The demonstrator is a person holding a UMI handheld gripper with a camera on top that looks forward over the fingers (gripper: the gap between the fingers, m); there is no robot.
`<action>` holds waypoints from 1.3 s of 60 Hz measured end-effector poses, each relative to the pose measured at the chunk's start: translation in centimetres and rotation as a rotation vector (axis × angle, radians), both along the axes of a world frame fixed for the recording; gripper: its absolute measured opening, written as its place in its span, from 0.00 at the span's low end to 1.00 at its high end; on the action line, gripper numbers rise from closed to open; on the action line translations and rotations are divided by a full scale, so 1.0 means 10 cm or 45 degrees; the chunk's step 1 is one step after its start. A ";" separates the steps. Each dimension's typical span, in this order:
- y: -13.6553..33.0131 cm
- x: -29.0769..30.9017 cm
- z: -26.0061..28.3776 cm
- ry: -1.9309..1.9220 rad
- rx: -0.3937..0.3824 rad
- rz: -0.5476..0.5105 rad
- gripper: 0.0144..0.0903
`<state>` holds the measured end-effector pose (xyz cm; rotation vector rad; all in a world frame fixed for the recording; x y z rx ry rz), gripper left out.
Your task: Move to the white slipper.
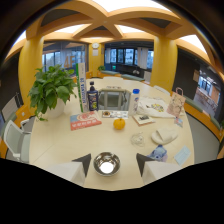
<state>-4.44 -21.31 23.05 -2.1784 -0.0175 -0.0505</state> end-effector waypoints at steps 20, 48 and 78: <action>-0.37 0.12 -0.21 -0.016 -0.034 -0.046 0.94; -0.12 2.03 -0.62 -0.134 -0.130 -0.196 0.94; 1.64 3.48 -1.22 -0.136 -0.158 -0.068 0.94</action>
